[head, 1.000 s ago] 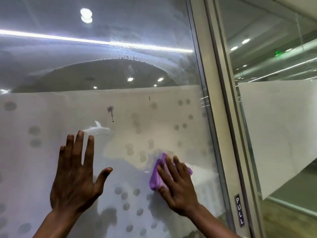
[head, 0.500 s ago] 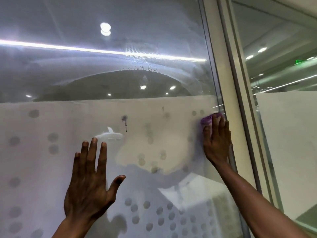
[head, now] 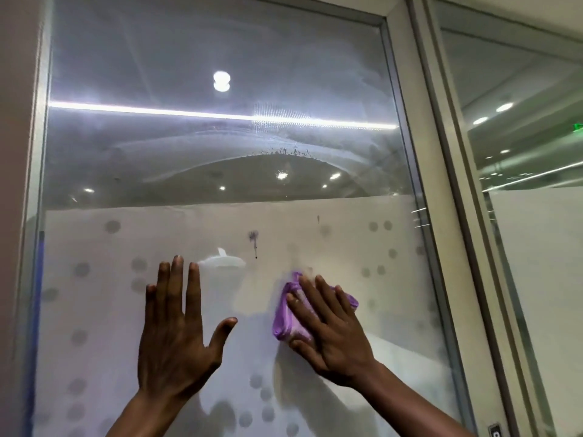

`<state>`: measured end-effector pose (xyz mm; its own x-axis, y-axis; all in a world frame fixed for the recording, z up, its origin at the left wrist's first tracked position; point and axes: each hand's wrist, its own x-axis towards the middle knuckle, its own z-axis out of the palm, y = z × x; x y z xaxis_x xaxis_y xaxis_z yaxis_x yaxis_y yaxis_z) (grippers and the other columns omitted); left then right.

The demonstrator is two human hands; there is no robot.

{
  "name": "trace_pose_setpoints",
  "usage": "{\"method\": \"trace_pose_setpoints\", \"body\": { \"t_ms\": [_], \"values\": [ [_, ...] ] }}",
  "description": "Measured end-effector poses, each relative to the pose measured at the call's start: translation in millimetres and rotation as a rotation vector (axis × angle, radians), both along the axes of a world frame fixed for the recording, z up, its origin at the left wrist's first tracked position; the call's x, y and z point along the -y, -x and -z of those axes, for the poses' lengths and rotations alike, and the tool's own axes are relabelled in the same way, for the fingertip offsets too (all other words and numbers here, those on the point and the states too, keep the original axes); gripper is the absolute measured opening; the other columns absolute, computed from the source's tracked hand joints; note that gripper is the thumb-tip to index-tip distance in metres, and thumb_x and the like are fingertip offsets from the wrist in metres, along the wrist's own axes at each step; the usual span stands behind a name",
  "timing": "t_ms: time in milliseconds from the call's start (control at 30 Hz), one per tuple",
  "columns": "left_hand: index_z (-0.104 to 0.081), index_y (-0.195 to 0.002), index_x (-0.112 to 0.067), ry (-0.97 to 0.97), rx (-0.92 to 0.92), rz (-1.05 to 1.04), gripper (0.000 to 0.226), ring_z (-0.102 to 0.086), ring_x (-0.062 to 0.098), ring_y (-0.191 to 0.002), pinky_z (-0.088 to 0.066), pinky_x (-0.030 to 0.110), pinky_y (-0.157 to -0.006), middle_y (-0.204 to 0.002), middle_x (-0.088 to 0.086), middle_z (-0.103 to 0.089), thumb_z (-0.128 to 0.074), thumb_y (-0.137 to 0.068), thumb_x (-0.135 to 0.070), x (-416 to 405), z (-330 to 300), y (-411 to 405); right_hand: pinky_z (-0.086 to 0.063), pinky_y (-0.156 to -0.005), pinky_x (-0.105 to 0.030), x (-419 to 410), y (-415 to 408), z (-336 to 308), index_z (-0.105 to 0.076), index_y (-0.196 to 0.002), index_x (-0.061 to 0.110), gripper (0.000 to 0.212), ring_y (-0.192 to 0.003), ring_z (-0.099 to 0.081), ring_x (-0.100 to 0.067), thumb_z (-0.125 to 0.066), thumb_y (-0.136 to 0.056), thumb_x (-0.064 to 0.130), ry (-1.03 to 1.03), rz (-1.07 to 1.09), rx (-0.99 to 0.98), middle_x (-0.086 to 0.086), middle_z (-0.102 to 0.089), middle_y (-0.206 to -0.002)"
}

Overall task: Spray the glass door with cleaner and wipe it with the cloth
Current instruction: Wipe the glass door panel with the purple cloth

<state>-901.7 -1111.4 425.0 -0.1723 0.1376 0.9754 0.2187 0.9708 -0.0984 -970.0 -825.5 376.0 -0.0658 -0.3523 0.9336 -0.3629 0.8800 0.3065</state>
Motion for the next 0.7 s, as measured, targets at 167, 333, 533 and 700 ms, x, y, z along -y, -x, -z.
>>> {"method": "trace_pose_setpoints", "body": {
  "t_ms": [167,333,533,700],
  "values": [
    [-0.007,-0.167,-0.008,0.012,0.014,-0.040,0.097,0.003,0.032,-0.165,0.004,0.041,-0.134,-0.177,0.013,0.001,-0.017,-0.097,-0.075,21,-22,2,-0.020,-0.126,-0.051,-65,2,-28,-0.013,-0.166,0.028,0.069,-0.162,-0.007,-0.027,-0.018,-0.105,0.062,0.455,0.032,0.172,-0.001,-0.008,-0.175],
    [-0.002,-0.167,-0.011,0.021,-0.021,-0.006,0.097,0.003,0.028,-0.165,0.006,0.035,-0.134,-0.177,0.011,0.002,-0.019,-0.097,-0.075,21,-18,12,-0.016,-0.129,-0.056,-78,9,-105,-0.009,-0.166,0.020,0.075,-0.162,-0.010,-0.033,-0.024,-0.103,0.057,0.879,-0.066,0.179,-0.008,-0.011,-0.175],
    [-0.001,-0.167,-0.010,0.028,-0.052,0.024,0.098,0.004,0.028,-0.165,0.008,0.033,-0.133,-0.177,0.011,0.003,-0.021,-0.097,-0.076,19,-21,14,-0.016,-0.129,-0.047,7,-4,-162,-0.019,-0.166,0.019,0.067,-0.161,-0.014,-0.031,-0.029,-0.106,0.047,0.694,-0.089,0.075,-0.007,-0.015,-0.174],
    [-0.001,-0.167,-0.009,0.013,-0.030,0.032,0.098,0.004,0.028,-0.165,0.007,0.033,-0.134,-0.177,0.012,0.001,-0.022,-0.098,-0.075,20,-18,11,-0.011,-0.130,-0.042,92,-20,-137,-0.014,-0.166,0.026,0.064,-0.163,-0.007,-0.022,-0.027,-0.109,0.049,0.452,-0.181,0.071,0.000,-0.009,-0.176]
  ]
}}
